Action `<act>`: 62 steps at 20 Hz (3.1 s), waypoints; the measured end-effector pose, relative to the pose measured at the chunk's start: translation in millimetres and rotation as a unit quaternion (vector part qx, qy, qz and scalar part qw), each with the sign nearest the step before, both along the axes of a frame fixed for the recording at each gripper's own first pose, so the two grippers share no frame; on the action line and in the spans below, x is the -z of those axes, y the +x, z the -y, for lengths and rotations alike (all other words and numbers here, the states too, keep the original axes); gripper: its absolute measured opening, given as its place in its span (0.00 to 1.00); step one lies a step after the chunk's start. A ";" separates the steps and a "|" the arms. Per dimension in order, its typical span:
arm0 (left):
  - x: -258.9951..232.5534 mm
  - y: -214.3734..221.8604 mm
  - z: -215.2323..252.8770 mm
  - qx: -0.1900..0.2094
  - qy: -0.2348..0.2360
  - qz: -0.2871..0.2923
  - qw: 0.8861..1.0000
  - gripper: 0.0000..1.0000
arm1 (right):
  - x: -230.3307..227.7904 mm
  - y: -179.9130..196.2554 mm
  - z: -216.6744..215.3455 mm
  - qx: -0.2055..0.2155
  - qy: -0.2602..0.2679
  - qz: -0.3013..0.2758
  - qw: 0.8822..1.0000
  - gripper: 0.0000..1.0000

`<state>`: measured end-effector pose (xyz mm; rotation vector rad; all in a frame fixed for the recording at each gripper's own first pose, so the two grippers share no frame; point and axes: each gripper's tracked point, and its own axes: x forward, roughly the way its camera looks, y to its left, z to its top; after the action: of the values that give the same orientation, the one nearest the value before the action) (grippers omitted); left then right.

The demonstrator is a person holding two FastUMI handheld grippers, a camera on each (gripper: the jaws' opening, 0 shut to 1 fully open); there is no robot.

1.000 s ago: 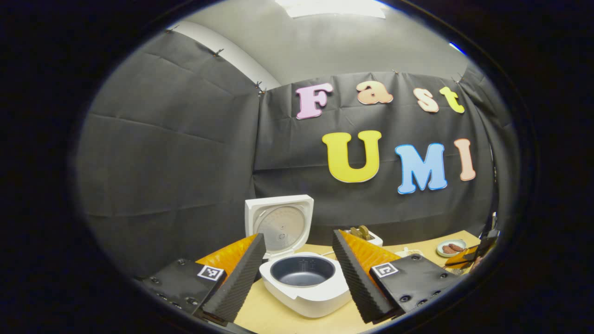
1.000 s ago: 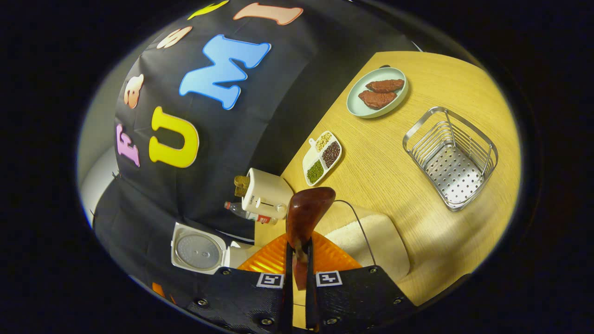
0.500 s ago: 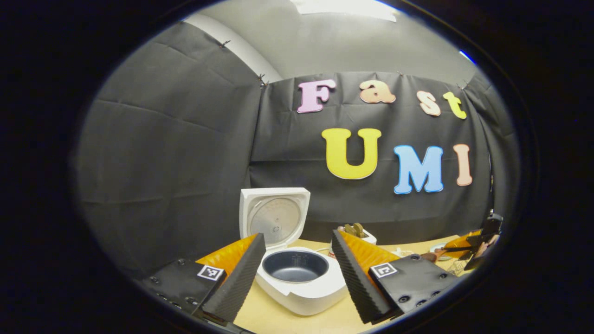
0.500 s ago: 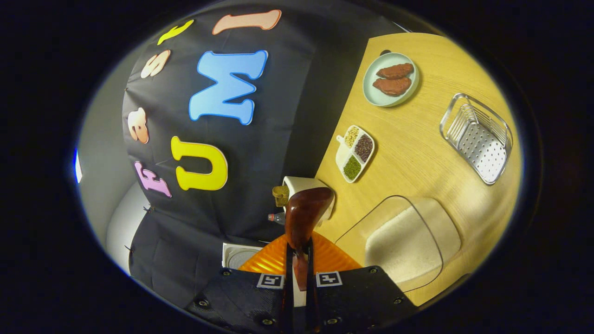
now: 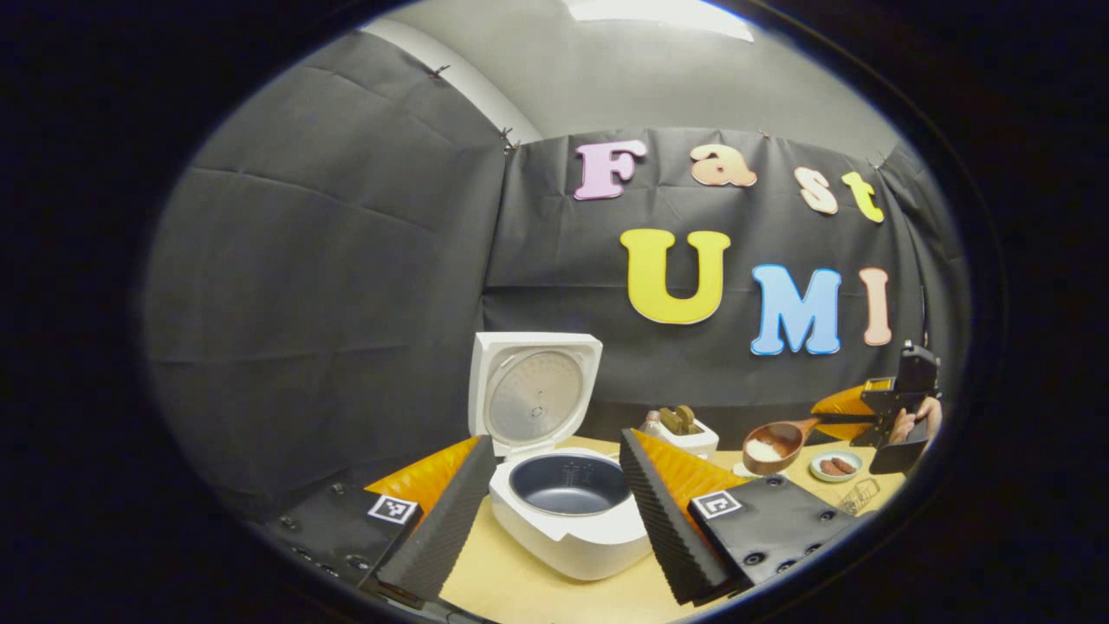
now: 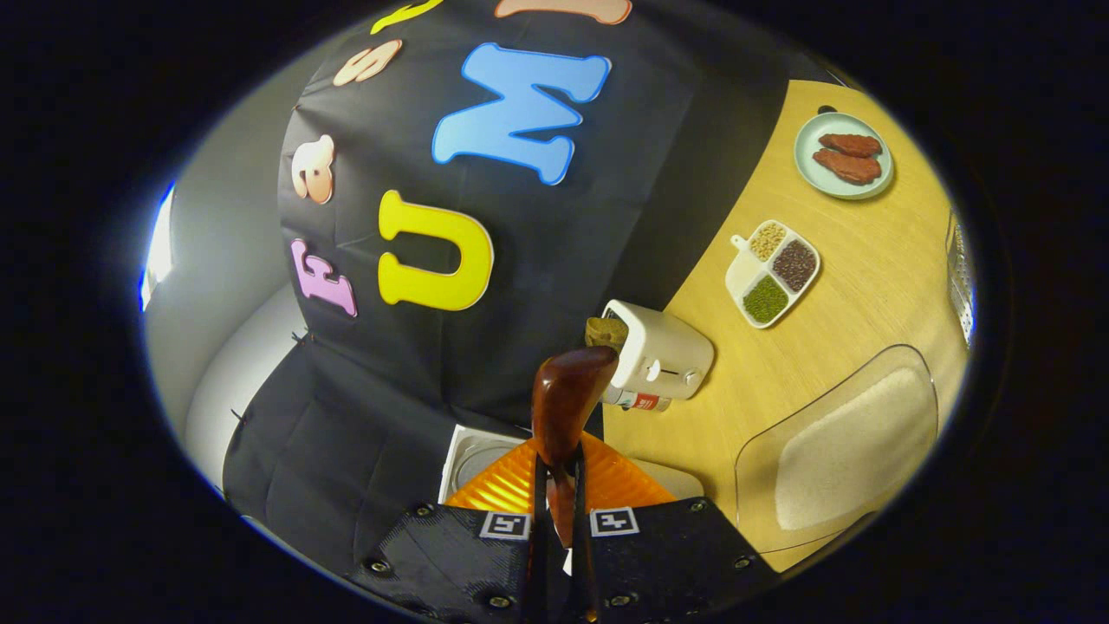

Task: Close the left gripper, press the button to open the rice cooker; take a wooden spoon from the chopstick holder with the right hand, scoop a spoonful of rice and pour it into the rice cooker, then put the wooden spoon back into the chopstick holder.

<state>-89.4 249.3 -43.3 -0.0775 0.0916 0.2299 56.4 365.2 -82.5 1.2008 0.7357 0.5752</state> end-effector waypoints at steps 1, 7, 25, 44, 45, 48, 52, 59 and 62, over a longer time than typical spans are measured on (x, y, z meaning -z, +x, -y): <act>-0.2 -3.3 -4.2 -0.005 -0.001 0.001 1.000 0.99 | -5.7 -0.2 -11.5 -0.009 0.001 0.006 1.000 0.10; 4.0 -21.8 -32.1 -0.035 0.006 -0.003 0.999 0.99 | -17.9 -6.6 -78.9 -0.054 -0.008 0.037 0.998 0.11; 38.3 -67.5 -77.1 -0.101 -0.003 -0.045 0.994 0.99 | 36.8 -6.6 -247.4 -0.156 -0.153 0.157 0.963 0.10; 47.9 -58.7 -79.2 -0.108 -0.007 -0.052 0.993 0.99 | 29.0 -21.6 -287.3 -0.213 -0.390 0.480 0.757 0.11; 48.9 -58.6 -79.6 -0.108 -0.008 -0.052 0.993 0.99 | 26.1 -20.9 -287.4 -0.209 -0.397 0.494 0.745 0.11; 50.6 -58.0 -82.2 -0.108 -0.013 -0.052 0.993 0.99 | 15.6 -21.3 -286.1 -0.194 -0.419 0.545 0.700 0.11; 54.4 -56.2 -83.2 -0.110 -0.020 -0.051 0.992 0.99 | 1.3 -25.1 -284.6 -0.166 -0.451 0.611 0.629 0.11; 50.4 -56.3 -82.0 -0.109 -0.016 -0.046 0.993 0.99 | 19.8 -20.7 -279.7 -0.193 -0.405 0.505 0.737 0.11; 47.3 -58.0 -80.5 -0.108 -0.014 -0.045 0.993 0.99 | 21.4 -13.6 -272.0 -0.193 -0.344 0.403 0.826 0.11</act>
<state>-147.4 329.8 -90.6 -0.1051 0.1758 0.4489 42.7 637.2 -104.0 0.0640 0.3718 0.9607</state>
